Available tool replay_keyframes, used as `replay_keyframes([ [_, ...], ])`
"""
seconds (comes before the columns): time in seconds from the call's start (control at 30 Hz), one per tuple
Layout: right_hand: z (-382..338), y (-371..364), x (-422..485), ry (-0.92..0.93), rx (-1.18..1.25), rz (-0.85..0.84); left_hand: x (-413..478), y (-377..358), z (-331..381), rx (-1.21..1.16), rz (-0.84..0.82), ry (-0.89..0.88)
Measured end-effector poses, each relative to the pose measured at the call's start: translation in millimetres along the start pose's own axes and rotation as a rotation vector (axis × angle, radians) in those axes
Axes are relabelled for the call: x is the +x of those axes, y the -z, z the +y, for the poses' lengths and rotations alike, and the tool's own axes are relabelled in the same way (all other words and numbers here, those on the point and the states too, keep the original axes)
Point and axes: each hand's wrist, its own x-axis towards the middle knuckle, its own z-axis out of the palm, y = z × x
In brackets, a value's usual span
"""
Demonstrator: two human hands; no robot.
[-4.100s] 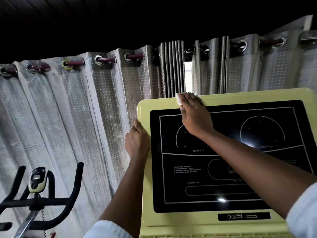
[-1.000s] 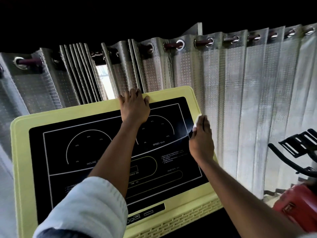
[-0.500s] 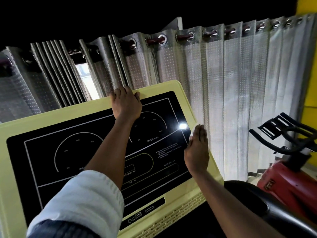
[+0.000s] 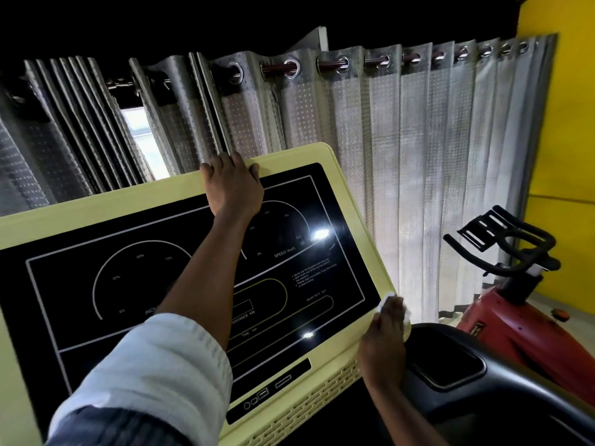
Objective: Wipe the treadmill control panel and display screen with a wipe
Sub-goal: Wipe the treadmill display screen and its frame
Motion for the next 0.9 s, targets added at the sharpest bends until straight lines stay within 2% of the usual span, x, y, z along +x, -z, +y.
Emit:
replay_keyframes([
  [0.03, 7, -1, -8, 0.041, -0.038, -0.013, 0, -1, 0, -0.002, 0.002, 0.001],
  [0.27, -9, 12, 43, -0.106, 0.066, 0.002, 1, -1, -3, 0.006, -0.008, -0.021],
  [0.37, -12, -3, -10, 0.043, -0.002, 0.036, 0, -3, -2, 0.010, -0.005, -0.015],
  [0.43, -15, -6, -39, 0.096, 0.035, -0.002, 0, -4, -3, 0.011, 0.006, -0.012],
  [0.5, -12, -3, -32, 0.127, 0.040, -0.029, 0, -4, -3, 0.008, 0.011, -0.023],
  [0.57, -5, 4, -6, 0.100, 0.031, -0.076, -1, -4, -6, 0.004, 0.014, -0.036],
  [0.63, -3, 12, 16, -0.008, 0.070, -0.059, -5, -4, -8, -0.021, 0.039, -0.041],
  [0.7, -11, 11, 11, -0.037, 0.088, -0.039, -13, -7, -10, -0.106, 0.077, -0.063],
  [0.77, -21, 3, -18, 0.069, 0.085, -0.048, -29, -6, -8, -0.315, 0.121, -0.041],
  [0.83, -20, 3, -38, 0.163, 0.084, -0.073, -56, -2, -6, -0.550, 0.192, 0.069],
  [0.9, -14, 6, -29, 0.183, 0.083, -0.103, -97, -1, -8, -0.691, 0.306, 0.228],
])
